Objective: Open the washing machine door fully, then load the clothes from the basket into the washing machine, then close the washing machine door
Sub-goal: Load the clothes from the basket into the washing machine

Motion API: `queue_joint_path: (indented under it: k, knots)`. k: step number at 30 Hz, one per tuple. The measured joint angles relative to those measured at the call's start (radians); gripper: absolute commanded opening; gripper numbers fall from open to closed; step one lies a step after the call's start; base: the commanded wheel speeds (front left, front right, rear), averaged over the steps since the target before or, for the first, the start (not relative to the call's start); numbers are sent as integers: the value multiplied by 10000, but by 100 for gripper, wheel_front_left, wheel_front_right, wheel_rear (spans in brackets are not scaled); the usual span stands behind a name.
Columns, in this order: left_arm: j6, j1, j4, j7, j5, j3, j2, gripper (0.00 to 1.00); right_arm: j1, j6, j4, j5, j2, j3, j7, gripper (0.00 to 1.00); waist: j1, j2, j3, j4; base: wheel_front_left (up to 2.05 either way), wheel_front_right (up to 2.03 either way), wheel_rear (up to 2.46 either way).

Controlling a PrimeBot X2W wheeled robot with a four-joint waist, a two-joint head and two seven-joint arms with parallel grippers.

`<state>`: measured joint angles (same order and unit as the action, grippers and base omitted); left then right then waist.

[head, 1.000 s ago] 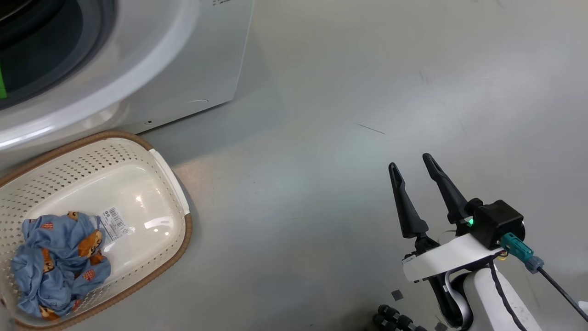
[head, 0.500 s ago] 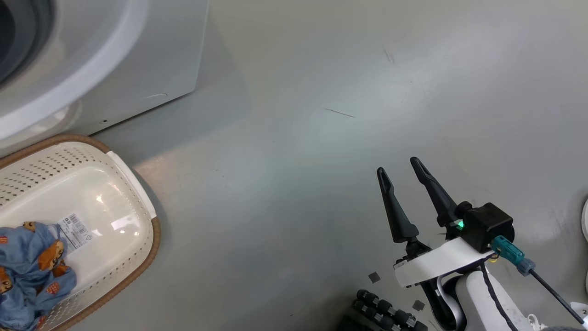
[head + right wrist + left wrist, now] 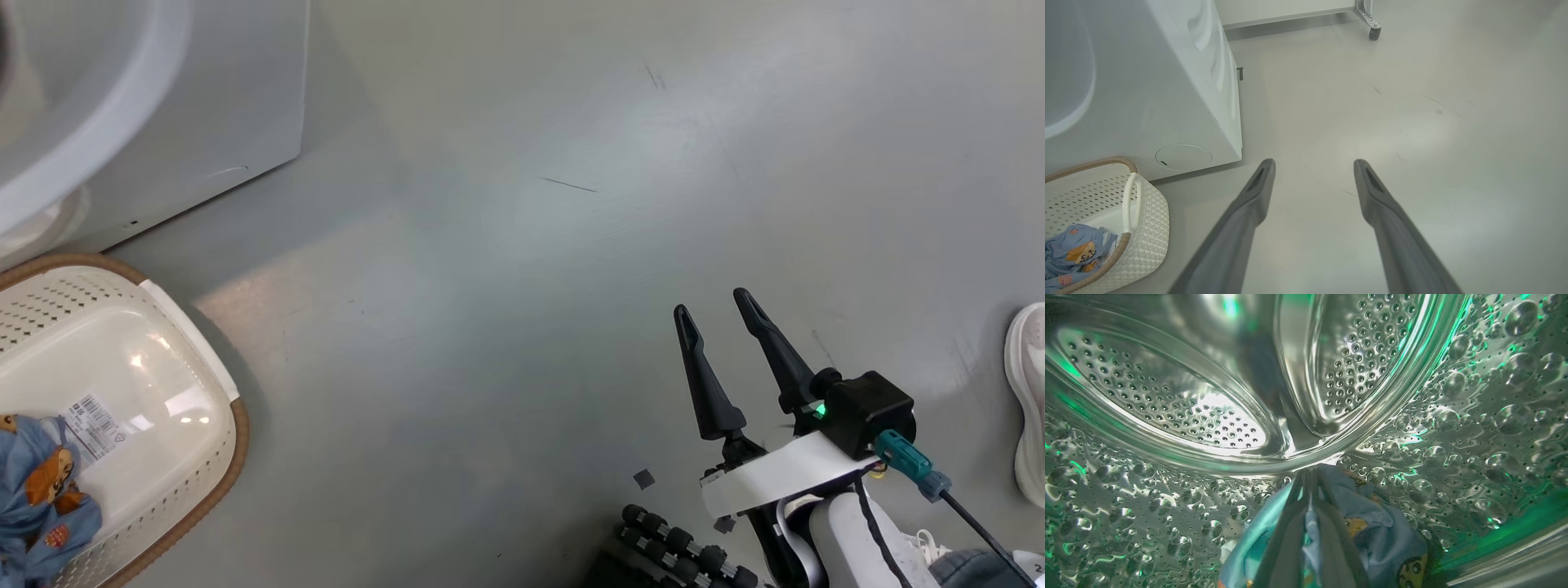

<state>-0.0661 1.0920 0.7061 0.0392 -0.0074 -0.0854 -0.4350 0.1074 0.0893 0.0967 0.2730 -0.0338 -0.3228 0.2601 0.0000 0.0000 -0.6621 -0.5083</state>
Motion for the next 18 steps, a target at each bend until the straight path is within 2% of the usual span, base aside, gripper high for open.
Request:
queue_joint_path:
  k: [1, 3, 4, 5, 14, 18]
  knots:
    - [0, 2, 148, 134, -2, -25, -35, 8, -19, -21, 0, 0, 0, -4, 0, 100, 0, 0, 27, 7, 57, 57, 57]
    - [98, -3, 407, 213, -2, -12, -104, 40, -133, -36, 6, -2, -4, -17, 0, 100, 0, 0, 88, 17, 47, 47, 47]
    - [100, -3, 518, 213, -2, -19, -123, 89, -184, -38, 21, 0, -4, -31, 0, 100, 0, 0, 124, 21, 38, 38, 38]
    - [132, -3, 600, 211, -2, -19, -148, 100, -204, -38, 36, 0, -4, -54, 0, 100, 0, 0, 165, 24, 25, 25, 25]
    - [86, 53, 1277, 186, -205, -337, -163, 100, -174, -36, 75, -4, 2, -40, 0, 100, 0, 0, 570, 43, 4, 4, 4]
    - [36, 213, 1561, 153, -297, -389, 219, 100, -157, -38, 81, -19, -6, 194, 0, 100, 0, 0, 765, 192, 0, 0, 0]
